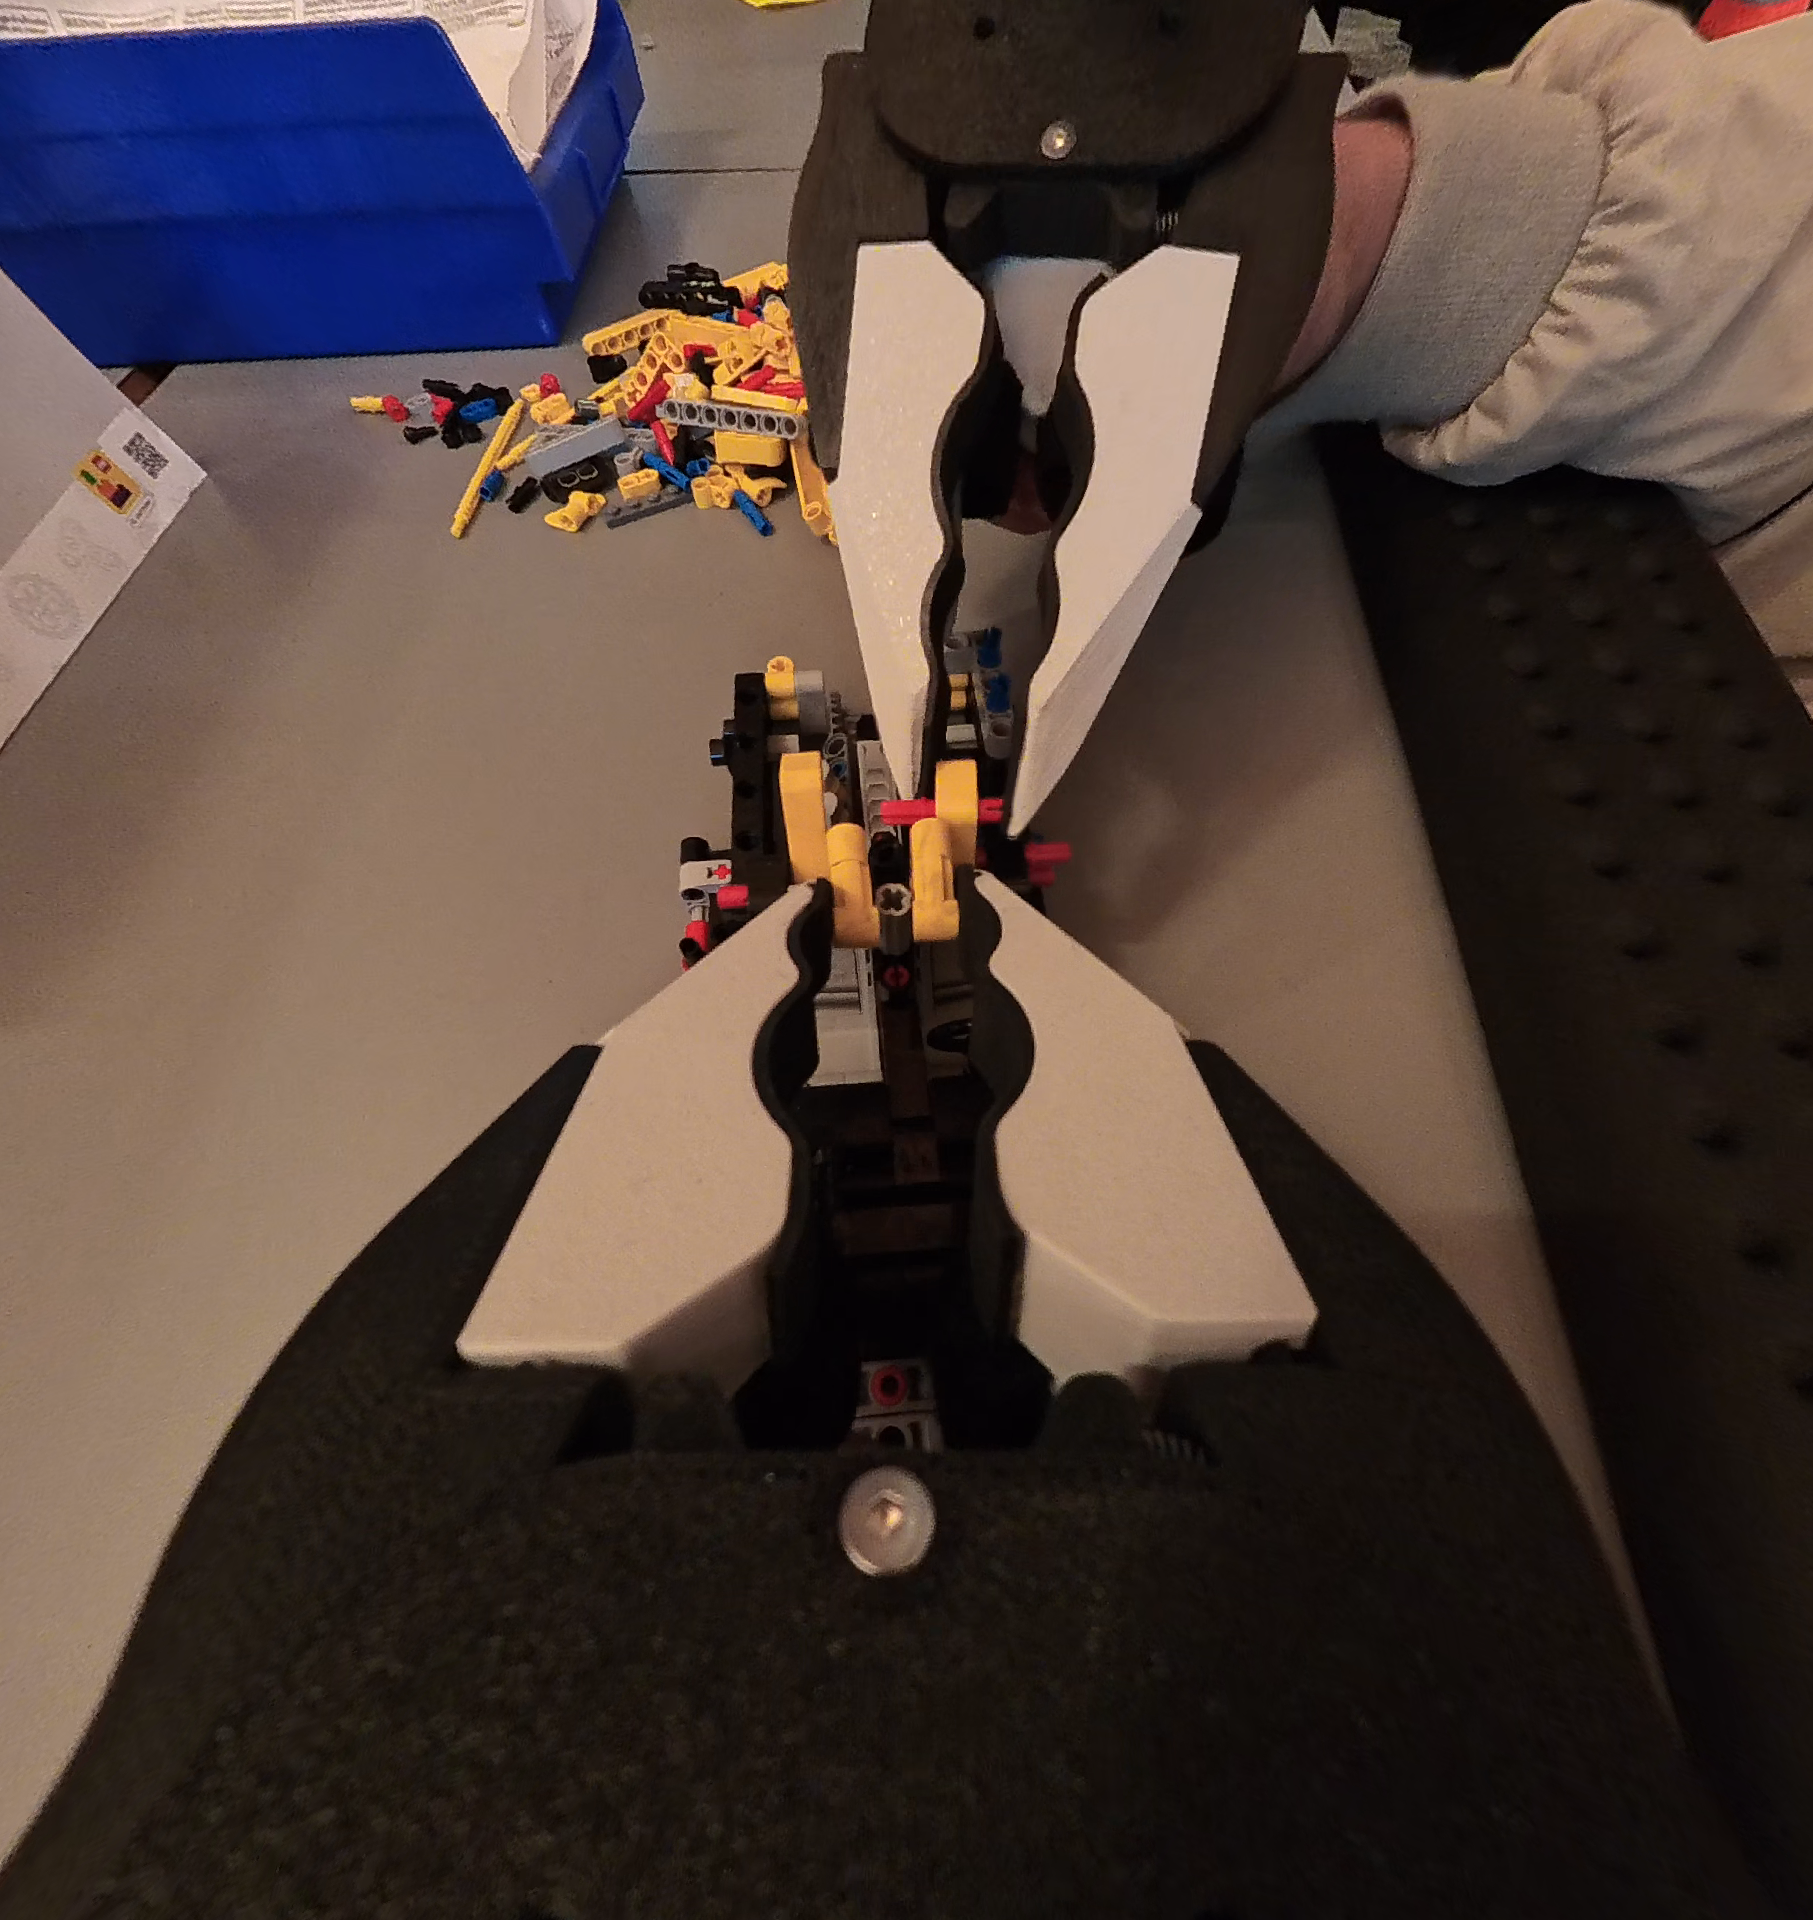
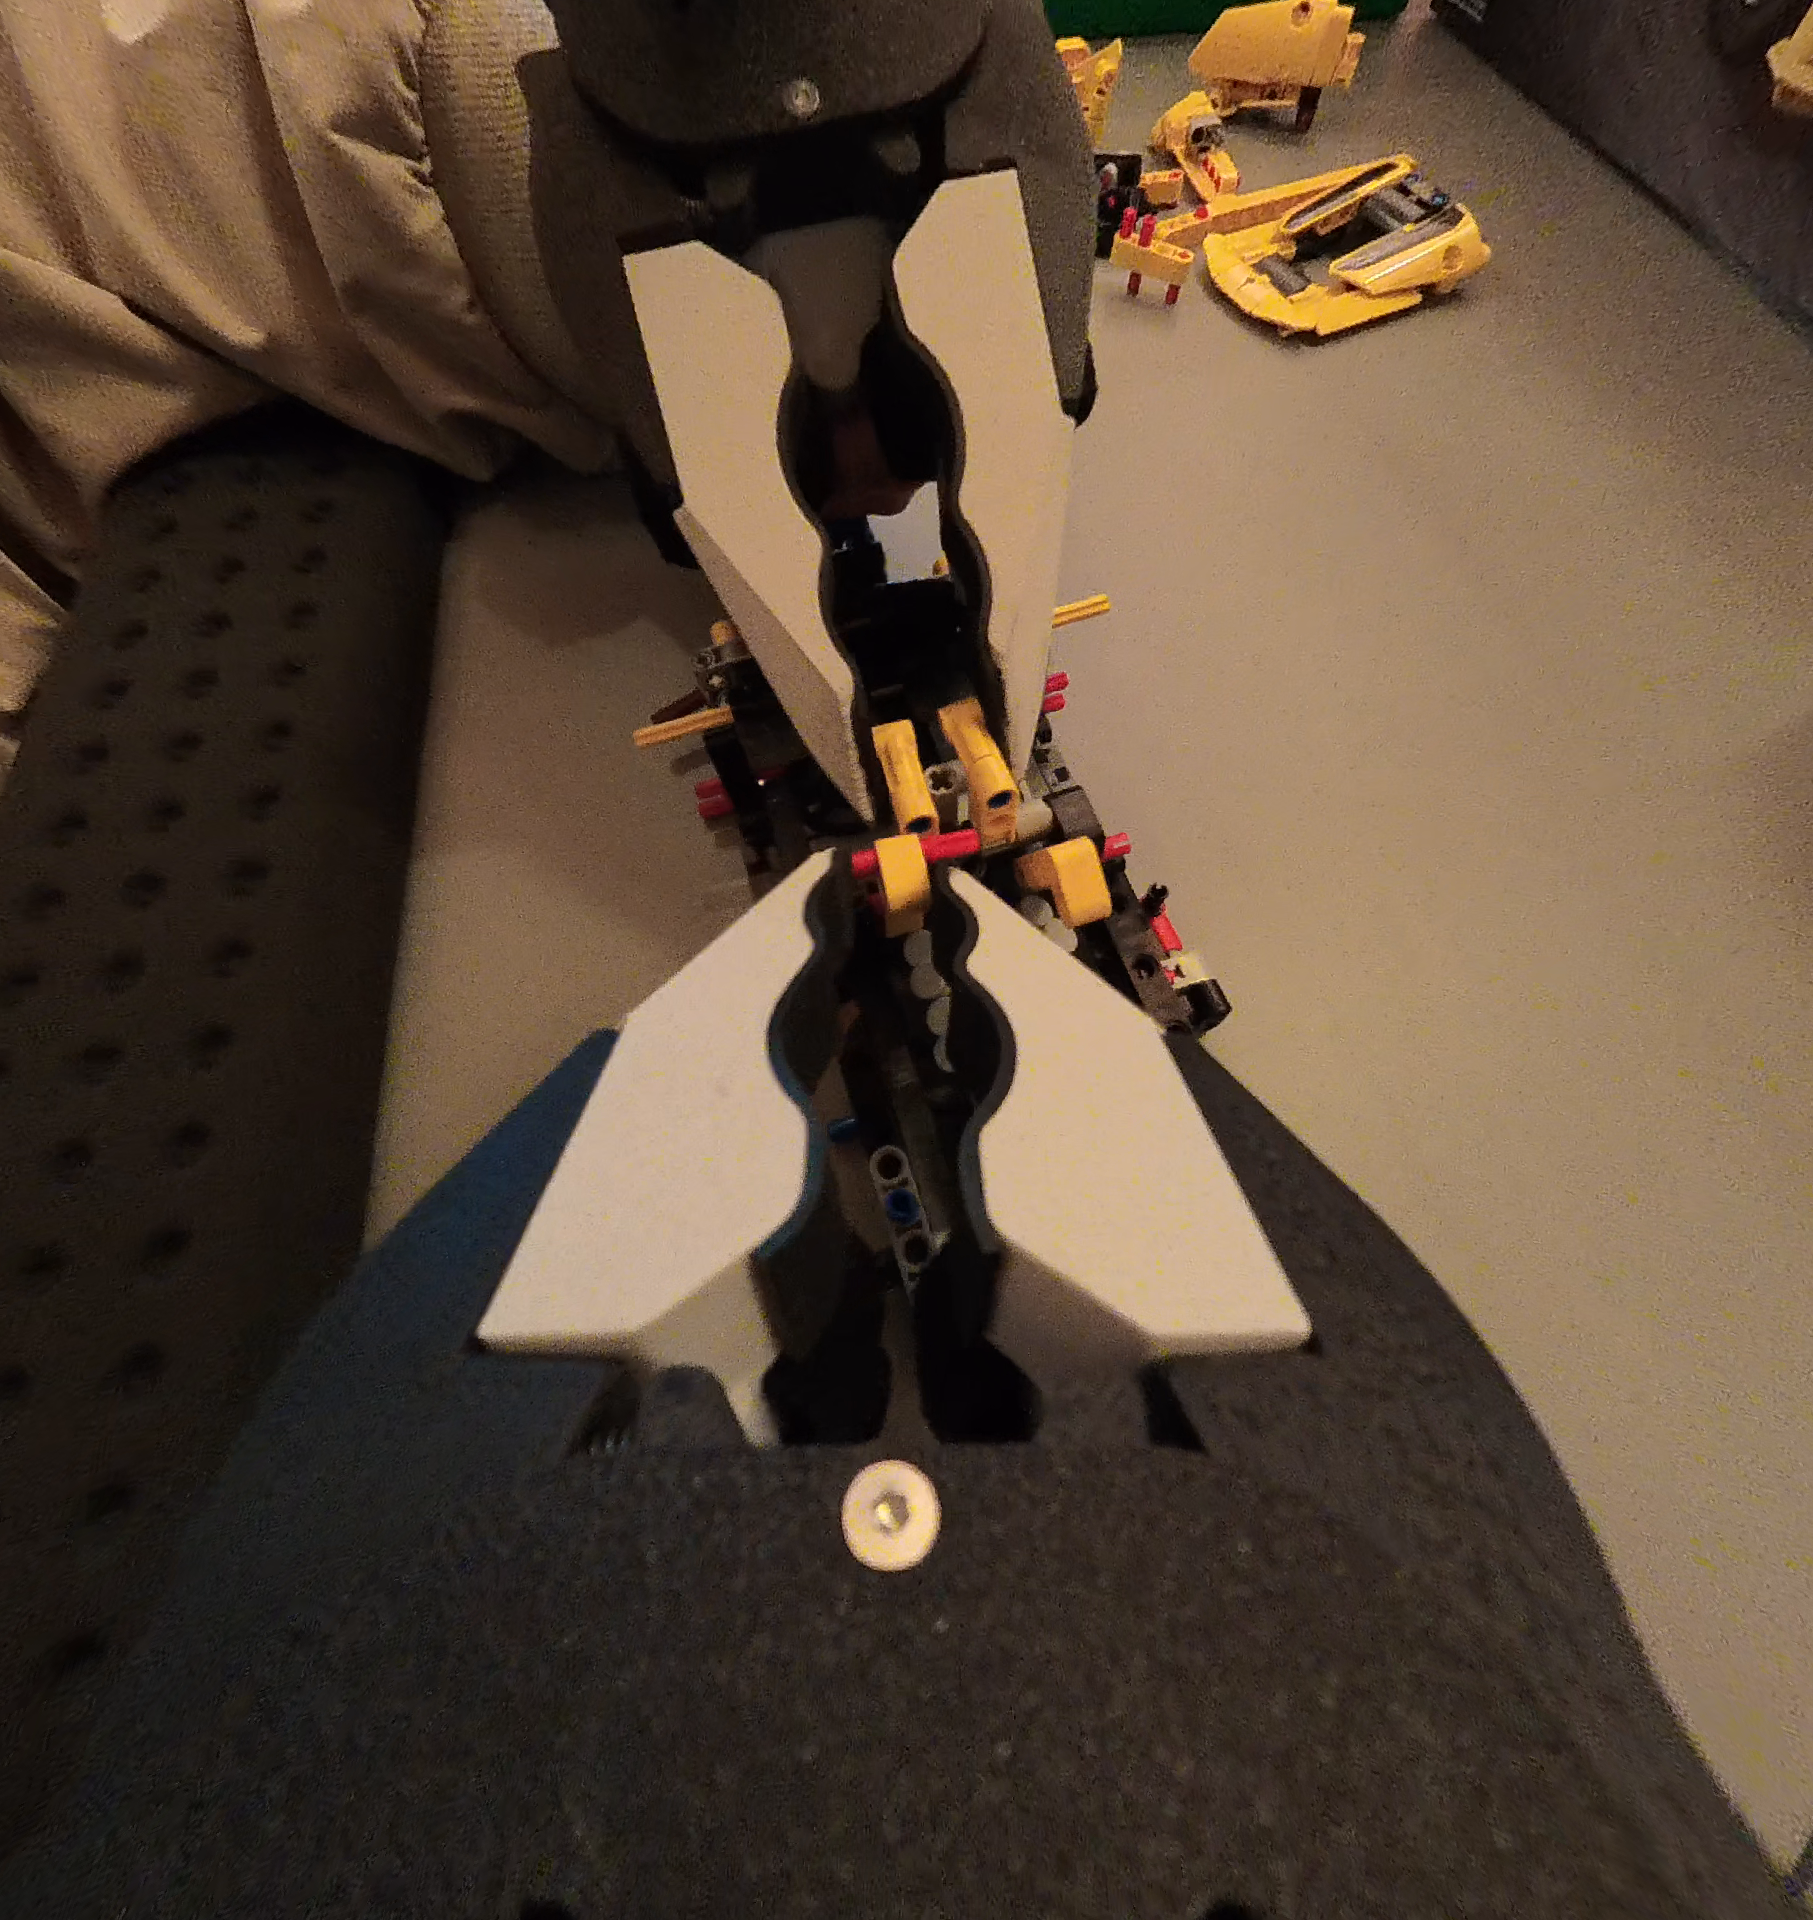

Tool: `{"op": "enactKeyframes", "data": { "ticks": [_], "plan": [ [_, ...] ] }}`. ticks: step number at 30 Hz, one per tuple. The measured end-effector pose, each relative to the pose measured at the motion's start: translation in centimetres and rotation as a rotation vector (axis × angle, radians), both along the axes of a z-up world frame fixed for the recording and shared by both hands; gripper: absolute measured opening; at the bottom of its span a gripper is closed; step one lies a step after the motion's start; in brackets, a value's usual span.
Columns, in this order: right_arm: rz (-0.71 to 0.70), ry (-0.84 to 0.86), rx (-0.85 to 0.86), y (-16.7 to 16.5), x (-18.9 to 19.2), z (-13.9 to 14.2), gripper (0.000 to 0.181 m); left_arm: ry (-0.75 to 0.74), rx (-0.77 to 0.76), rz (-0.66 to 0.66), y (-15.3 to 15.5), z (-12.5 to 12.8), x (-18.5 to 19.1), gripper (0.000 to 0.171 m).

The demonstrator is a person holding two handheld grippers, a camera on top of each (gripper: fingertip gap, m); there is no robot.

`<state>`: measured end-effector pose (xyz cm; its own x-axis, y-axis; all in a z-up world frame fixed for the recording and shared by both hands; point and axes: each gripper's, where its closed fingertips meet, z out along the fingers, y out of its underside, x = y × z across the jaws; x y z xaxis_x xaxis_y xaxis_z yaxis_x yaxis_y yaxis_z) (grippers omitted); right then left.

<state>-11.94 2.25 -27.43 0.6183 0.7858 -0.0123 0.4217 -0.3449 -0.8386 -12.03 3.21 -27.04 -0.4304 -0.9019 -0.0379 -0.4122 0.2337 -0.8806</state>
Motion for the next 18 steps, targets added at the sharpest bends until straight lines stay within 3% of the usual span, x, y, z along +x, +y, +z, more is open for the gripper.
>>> {"op": "enactKeyframes", "data": {
  "ticks": [8, 11, 13, 16, 18],
  "plan": [
    [0.012, 0.022, -0.019, -0.1, -0.1, 0.1, 0.008, -0.003, 0.008, -0.017, -0.3, 0.0, -0.1, 0.024],
    [-0.003, 0.268, -0.186, -0.6, -0.3, 0.4, 0.014, -0.013, 0.028, -0.015, -0.4, 0.0, -0.2, 0.024],
    [-0.046, 0.418, -0.334, -0.6, -0.1, 0.6, 0.028, -0.015, 0.032, -0.009, -0.3, 0.0, -0.1, 0.024],
    [-0.092, 0.655, -0.432, 0.2, -0.1, 2.5, 0.027, -0.015, 0.033, -0.002, -0.3, 0.0, -0.1, 0.024],
    [-0.097, 0.661, -0.535, 0.0, -0.2, 1.8, 0.015, -0.016, 0.034, 0.000, -0.3, 0.0, -0.1, 0.024]
  ]
}}
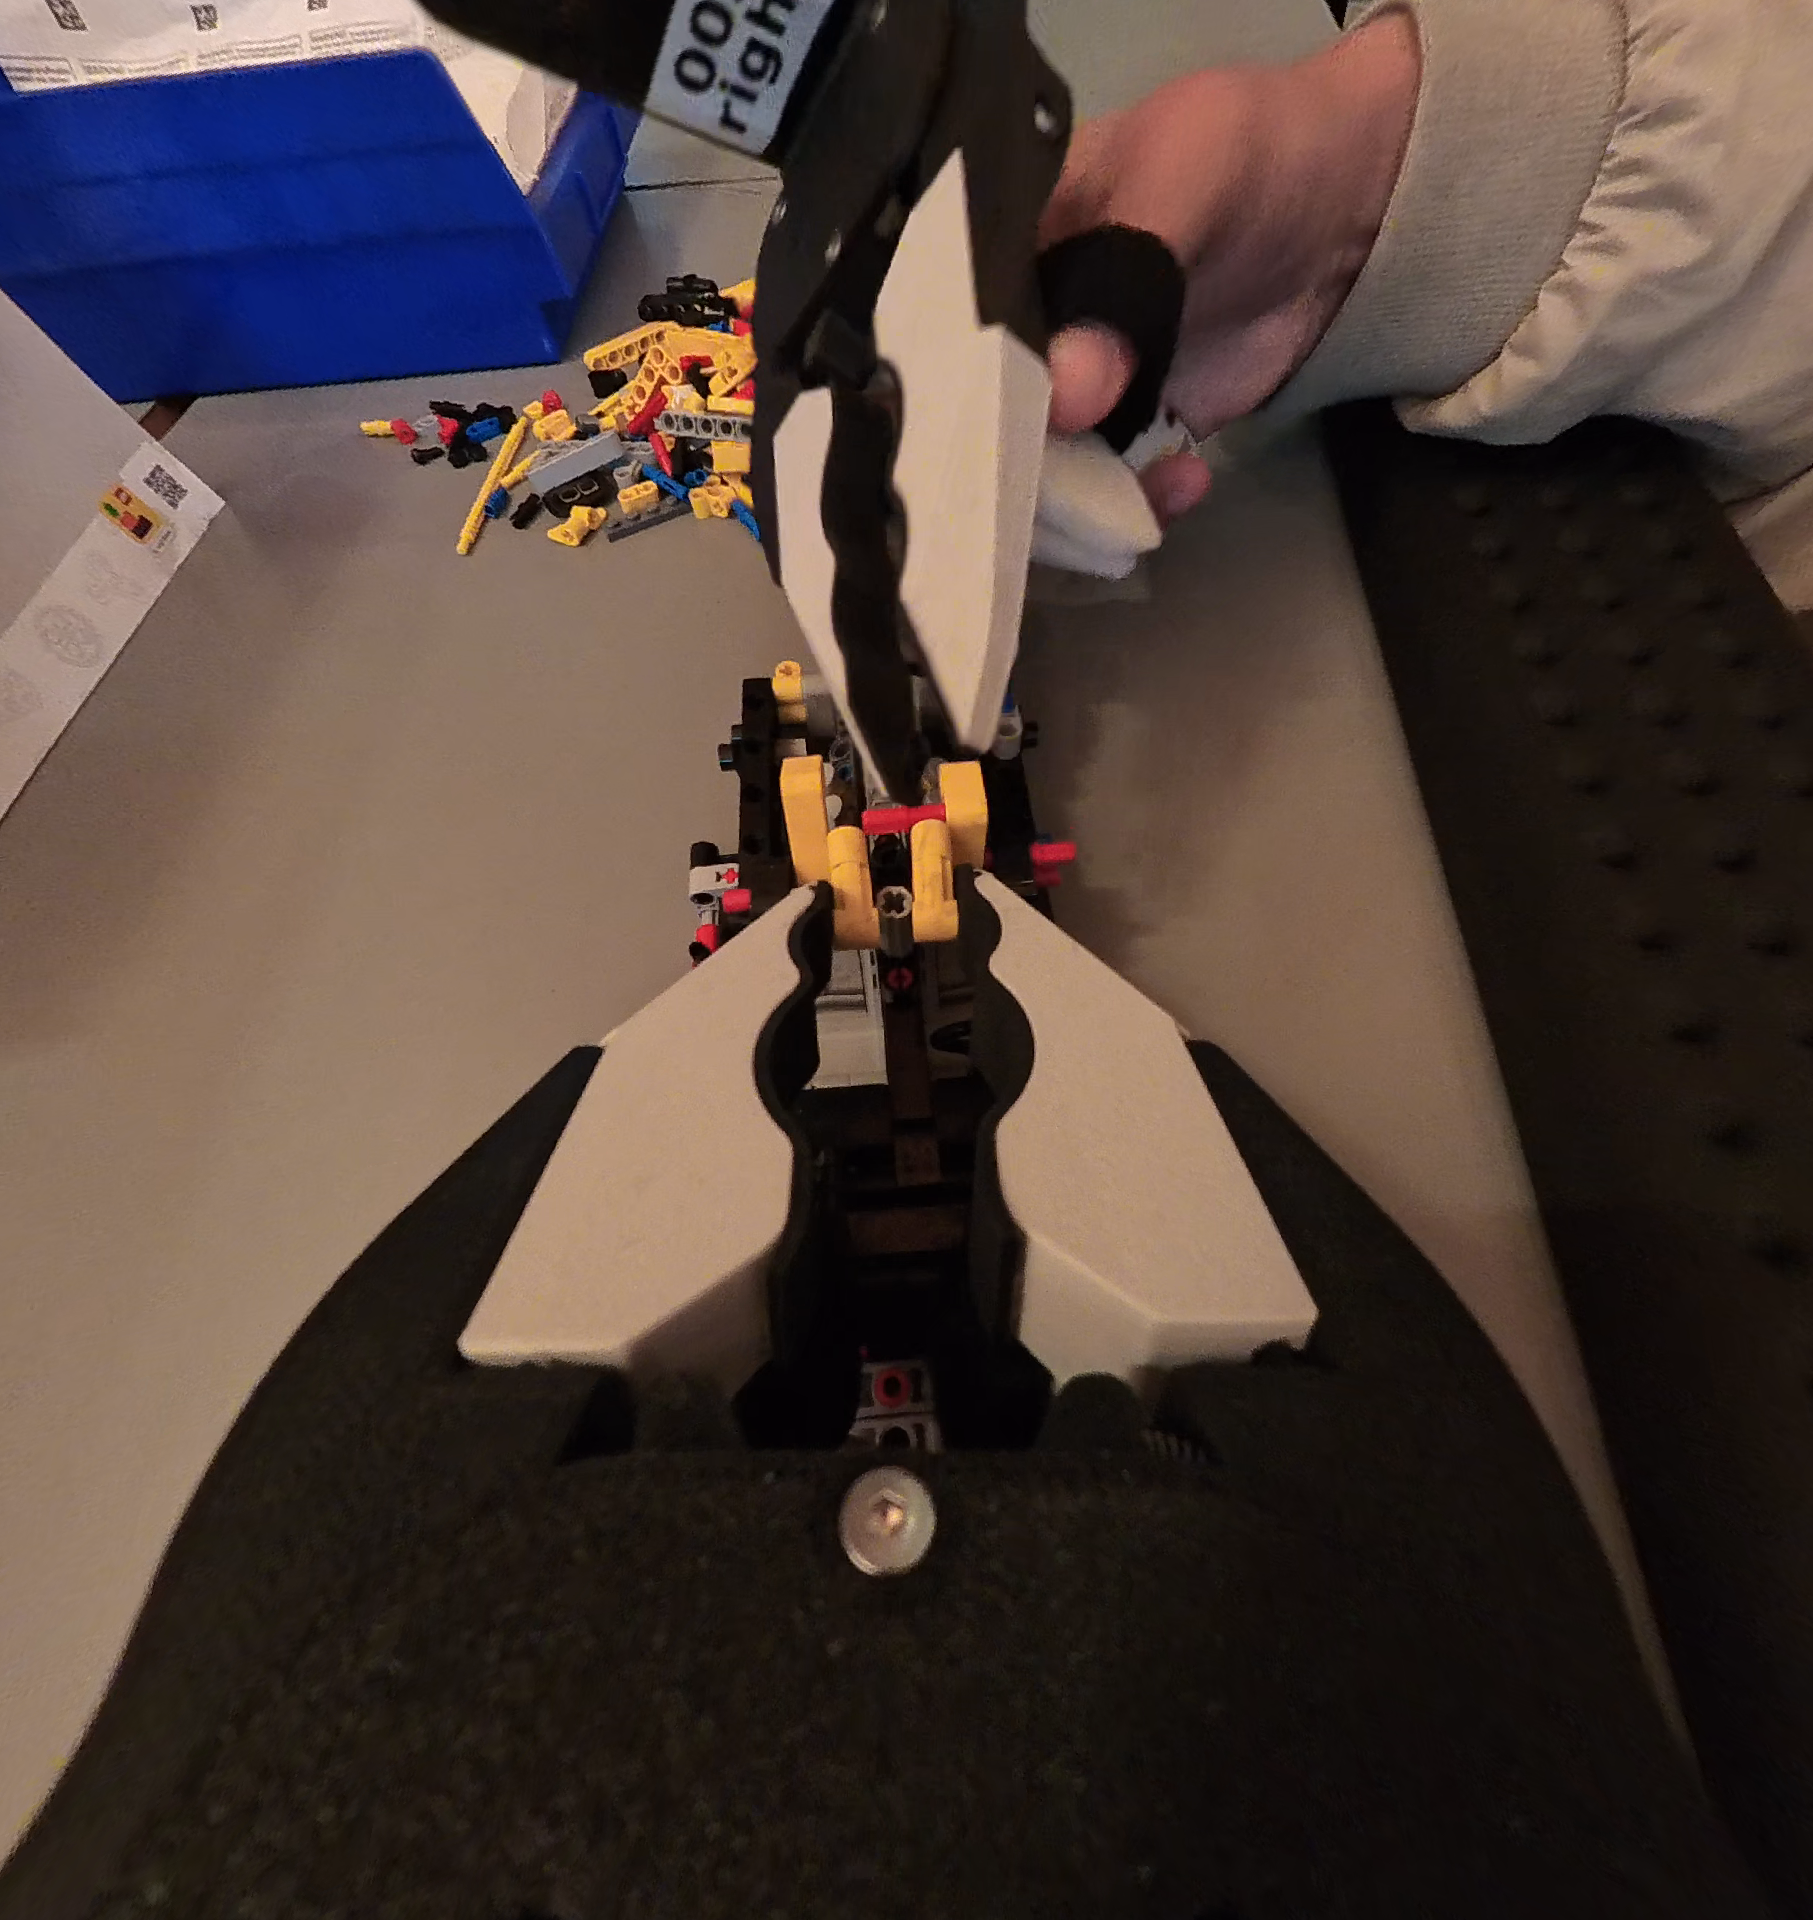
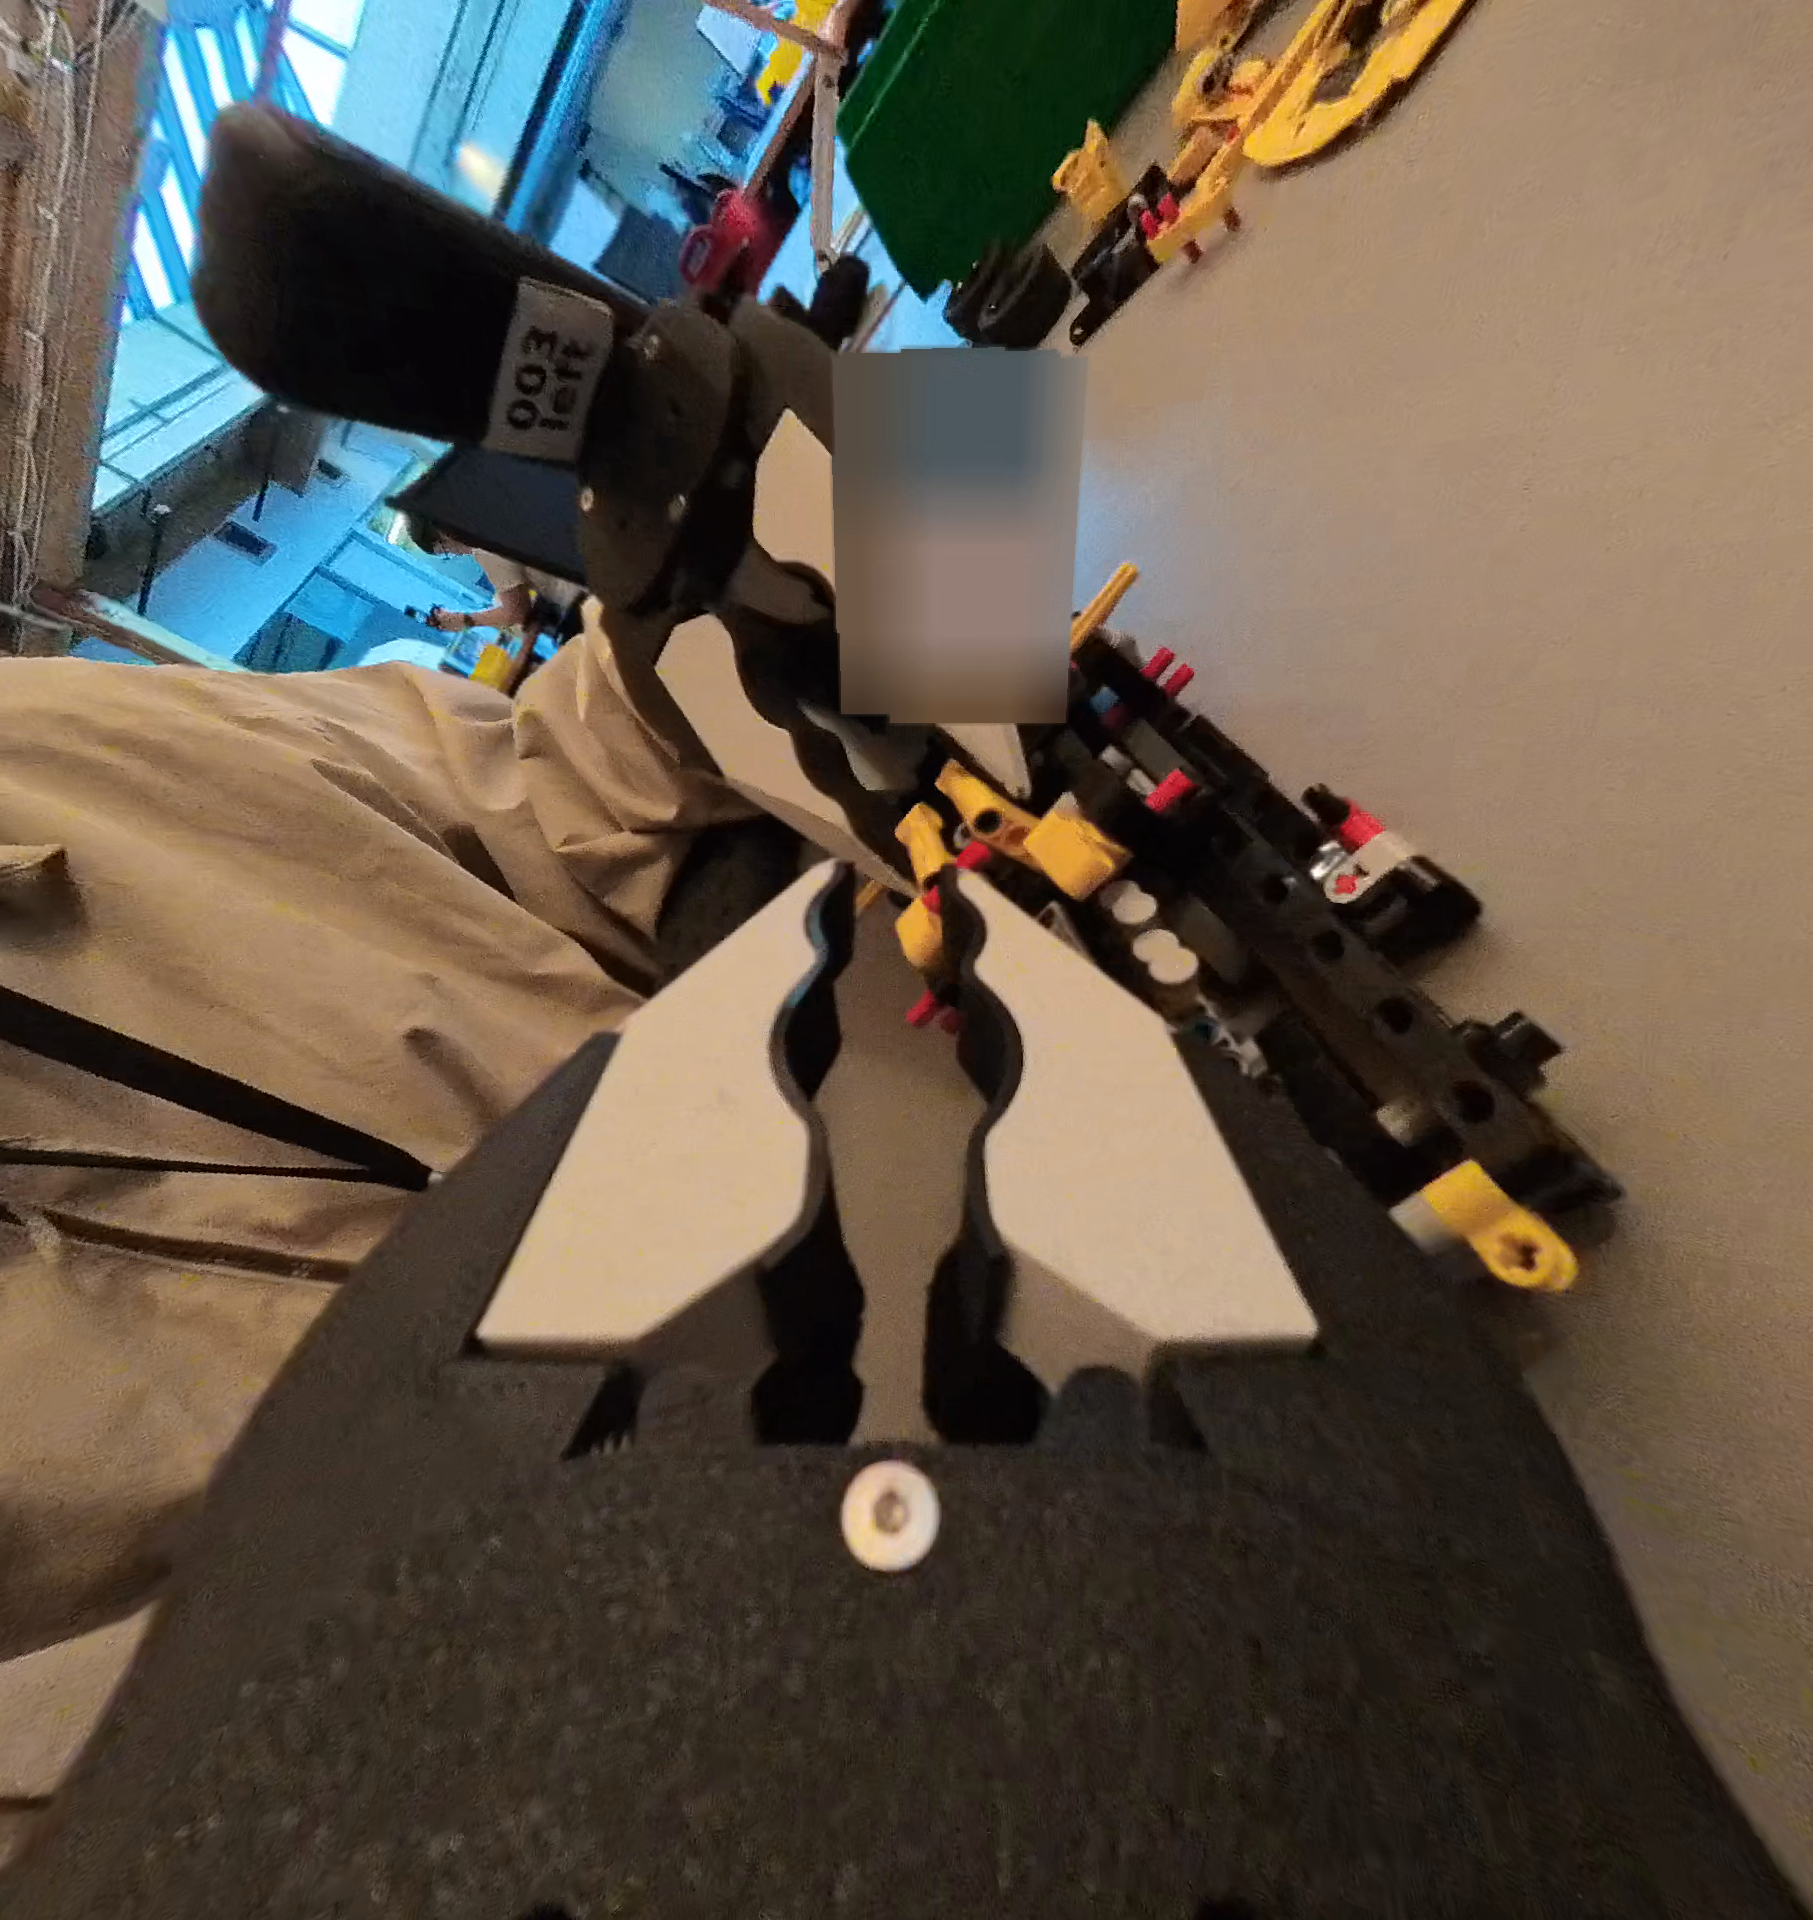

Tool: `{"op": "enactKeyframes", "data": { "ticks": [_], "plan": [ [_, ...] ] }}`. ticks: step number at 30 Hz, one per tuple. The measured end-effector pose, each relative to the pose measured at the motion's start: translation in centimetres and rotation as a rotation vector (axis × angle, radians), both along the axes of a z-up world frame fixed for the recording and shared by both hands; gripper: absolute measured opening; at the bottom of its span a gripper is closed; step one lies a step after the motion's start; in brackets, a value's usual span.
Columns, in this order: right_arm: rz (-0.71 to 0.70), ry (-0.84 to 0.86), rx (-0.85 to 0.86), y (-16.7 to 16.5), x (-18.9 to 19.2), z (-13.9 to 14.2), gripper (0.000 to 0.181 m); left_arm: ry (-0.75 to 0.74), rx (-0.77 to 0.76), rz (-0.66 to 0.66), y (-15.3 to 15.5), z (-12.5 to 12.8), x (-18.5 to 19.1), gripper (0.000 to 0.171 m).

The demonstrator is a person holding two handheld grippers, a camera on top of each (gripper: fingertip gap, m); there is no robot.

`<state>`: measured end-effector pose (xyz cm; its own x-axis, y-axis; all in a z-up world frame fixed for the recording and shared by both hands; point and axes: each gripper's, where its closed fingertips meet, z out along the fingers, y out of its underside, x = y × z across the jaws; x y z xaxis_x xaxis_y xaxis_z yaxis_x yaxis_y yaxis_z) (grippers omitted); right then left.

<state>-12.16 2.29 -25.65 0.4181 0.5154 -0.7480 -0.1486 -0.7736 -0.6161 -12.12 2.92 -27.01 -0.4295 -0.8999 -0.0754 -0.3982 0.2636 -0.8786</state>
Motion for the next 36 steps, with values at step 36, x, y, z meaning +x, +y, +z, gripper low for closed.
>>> {"op": "enactKeyframes", "data": {
  "ticks": [36],
  "plan": [
    [-0.047, 0.020, -0.328, 0.2, -0.1, -1.2, 0.006, 0.009, -0.031, -0.002, -0.7, 0.0, 0.1, 0.024]
  ]
}}
